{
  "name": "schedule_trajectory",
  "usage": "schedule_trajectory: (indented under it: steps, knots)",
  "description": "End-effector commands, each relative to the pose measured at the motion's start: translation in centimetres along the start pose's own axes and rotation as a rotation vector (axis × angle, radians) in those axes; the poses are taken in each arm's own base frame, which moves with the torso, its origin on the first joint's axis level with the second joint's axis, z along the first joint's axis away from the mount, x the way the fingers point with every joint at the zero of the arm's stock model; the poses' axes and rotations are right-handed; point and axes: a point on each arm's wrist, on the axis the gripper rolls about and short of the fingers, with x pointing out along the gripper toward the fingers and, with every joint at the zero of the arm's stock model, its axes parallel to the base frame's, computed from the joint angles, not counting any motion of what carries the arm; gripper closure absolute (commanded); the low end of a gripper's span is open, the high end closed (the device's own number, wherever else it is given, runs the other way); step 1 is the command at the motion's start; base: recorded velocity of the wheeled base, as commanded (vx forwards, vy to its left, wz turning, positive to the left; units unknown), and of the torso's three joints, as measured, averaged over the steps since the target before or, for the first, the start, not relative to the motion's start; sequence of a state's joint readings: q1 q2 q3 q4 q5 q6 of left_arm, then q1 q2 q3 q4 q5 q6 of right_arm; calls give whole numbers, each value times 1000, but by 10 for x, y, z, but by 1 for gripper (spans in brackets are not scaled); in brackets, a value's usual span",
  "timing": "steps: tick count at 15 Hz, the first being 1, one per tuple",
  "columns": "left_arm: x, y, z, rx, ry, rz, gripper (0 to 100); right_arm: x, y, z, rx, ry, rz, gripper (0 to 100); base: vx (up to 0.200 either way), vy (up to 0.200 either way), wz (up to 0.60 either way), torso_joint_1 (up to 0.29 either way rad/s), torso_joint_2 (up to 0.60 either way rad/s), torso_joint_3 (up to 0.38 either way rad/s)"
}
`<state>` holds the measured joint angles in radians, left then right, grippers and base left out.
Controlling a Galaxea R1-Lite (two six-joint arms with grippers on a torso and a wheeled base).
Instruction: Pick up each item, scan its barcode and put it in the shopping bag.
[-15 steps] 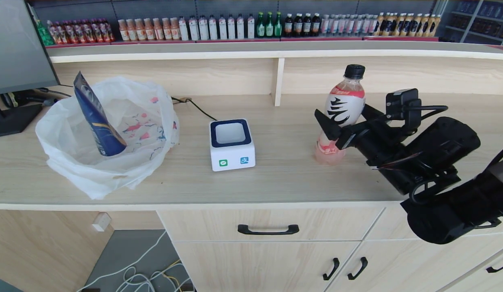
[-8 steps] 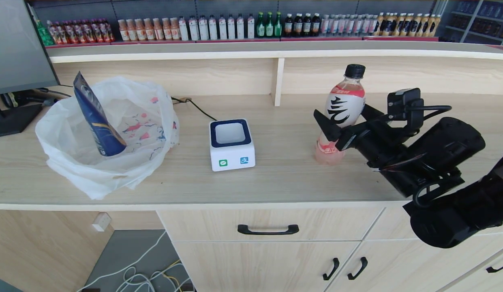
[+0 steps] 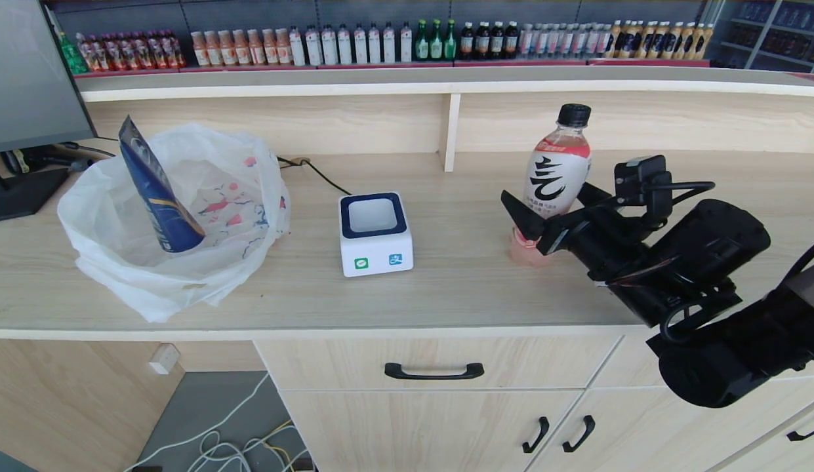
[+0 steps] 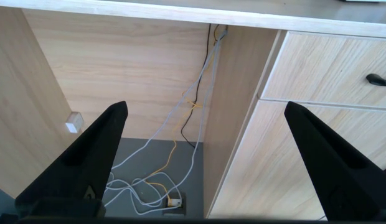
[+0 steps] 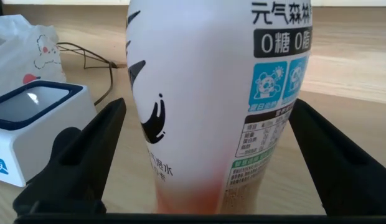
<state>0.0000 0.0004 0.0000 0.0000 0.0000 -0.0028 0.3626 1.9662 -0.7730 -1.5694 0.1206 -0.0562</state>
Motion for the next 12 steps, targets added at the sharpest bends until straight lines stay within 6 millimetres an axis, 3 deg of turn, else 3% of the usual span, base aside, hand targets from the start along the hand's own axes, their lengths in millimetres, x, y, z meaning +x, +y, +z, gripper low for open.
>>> schedule_trajectory:
  steps: [1, 9, 10, 12]
  knots:
    - [0, 0, 0, 0, 0, -2, 0, 2, 0, -3, 2, 2, 2, 0, 0, 0, 0, 0, 0, 0]
    - [0, 0, 0, 0, 0, 0, 0, 12, 0, -9, 0, -11, 4, 0, 0, 0, 0, 0, 0, 0]
    - [0, 0, 0, 0, 0, 0, 0, 11, 0, -9, 0, -8, 4, 100, 0, 0, 0, 0, 0, 0]
    - [0, 0, 0, 0, 0, -2, 0, 12, -1, -8, 0, -14, 4, 100, 0, 0, 0, 0, 0, 0]
